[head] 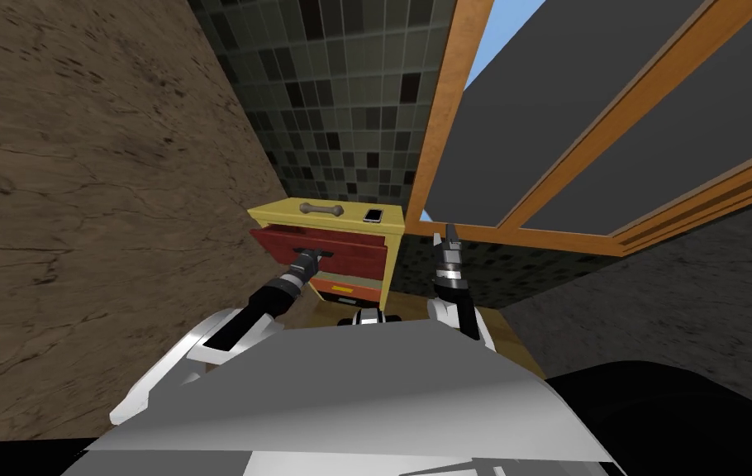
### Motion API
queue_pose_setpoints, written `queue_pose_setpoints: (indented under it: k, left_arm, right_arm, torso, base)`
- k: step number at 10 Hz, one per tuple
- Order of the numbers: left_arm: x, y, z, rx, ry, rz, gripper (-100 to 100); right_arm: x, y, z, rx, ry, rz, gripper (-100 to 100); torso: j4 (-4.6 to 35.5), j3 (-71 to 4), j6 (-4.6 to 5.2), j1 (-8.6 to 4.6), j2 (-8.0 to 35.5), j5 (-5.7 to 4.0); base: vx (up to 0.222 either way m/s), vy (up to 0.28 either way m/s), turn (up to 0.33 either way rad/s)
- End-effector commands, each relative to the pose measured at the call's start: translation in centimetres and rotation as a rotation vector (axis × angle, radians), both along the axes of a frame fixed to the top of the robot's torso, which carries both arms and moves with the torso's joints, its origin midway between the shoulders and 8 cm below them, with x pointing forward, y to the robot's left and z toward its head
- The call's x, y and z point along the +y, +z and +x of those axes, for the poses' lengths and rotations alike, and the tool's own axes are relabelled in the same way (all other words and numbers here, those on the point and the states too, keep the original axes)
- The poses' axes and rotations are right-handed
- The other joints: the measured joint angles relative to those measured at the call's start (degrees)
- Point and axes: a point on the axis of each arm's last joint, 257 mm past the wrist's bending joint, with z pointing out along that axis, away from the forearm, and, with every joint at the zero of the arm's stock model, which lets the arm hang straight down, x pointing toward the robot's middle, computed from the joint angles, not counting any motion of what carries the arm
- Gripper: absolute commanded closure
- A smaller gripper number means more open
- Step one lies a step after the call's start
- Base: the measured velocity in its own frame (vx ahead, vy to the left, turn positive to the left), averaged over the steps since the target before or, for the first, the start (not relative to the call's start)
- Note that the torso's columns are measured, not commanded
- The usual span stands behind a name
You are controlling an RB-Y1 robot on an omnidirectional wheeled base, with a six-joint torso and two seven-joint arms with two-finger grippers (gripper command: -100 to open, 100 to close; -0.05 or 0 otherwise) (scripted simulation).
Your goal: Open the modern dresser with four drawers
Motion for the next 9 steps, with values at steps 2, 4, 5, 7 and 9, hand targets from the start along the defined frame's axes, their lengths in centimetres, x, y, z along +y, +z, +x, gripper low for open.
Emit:
queue_pose_setpoints:
  k: [2,4,5,7,9]
  left_arm:
    - [-0.1,-0.1,-0.1,0.006,-0.006,0.000,100]
    - [1.2,-0.3,1.1,0.017,0.015,0.009,-100]
    - [2.6,-0.7,2.1,0.032,0.042,0.017,-100]
    - [4.1,-0.7,3.4,0.039,0.070,0.024,-100]
    - [5.6,-0.1,4.7,0.035,0.097,0.027,-100]
  right_arm:
    - [0.0,0.0,0.0,0.000,0.000,0.000,0]
    - [0.0,0.0,0.0,0.000,0.000,0.000,0]
    - [0.0,0.0,0.0,0.000,0.000,0.000,0]
    - [0.0,0.0,0.0,0.000,0.000,0.000,0]
    - [0.0,0.0,0.0,0.000,0.000,0.000,0]
  torso:
    - [-0.02,-0.27,-0.01,-0.14,-0.41,-0.08]
    - [-0.06,-0.02,0.03,-0.07,-0.04,-0.01]
    - [-0.08,-0.12,0.11,-0.09,-0.22,0.00]
    - [-0.18,-0.31,0.02,-0.20,-0.51,-0.03]
    - [-0.12,-0.13,0.07,-0.09,-0.19,0.01]
  base:
    - [-0.121,0.017,0.018]
    - [-0.189,0.041,-0.083]
    - [-0.160,0.021,-0.377]
    - [-0.107,-0.012,-0.152]
    - [-0.150,-0.018,-0.230]
